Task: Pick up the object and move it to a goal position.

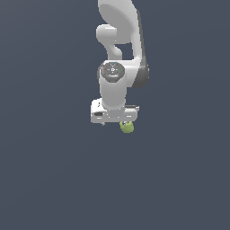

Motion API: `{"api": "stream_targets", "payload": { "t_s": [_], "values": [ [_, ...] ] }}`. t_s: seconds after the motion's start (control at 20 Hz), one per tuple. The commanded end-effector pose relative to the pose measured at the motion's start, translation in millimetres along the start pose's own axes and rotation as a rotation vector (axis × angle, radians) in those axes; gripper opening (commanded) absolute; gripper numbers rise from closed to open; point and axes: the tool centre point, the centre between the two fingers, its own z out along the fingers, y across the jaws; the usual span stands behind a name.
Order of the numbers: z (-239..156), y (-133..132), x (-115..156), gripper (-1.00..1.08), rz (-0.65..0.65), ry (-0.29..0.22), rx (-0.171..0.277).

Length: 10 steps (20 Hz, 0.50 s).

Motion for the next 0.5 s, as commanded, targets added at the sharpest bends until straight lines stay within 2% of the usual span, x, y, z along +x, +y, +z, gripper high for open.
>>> {"api": "stream_targets", "payload": {
  "t_s": [0.0,0.45],
  "values": [
    [2,-4,-2,1.00,-0.034,0.003,-0.001],
    [12,-25,-12,1.00,-0.254,0.020,-0.009]
  ]
}}
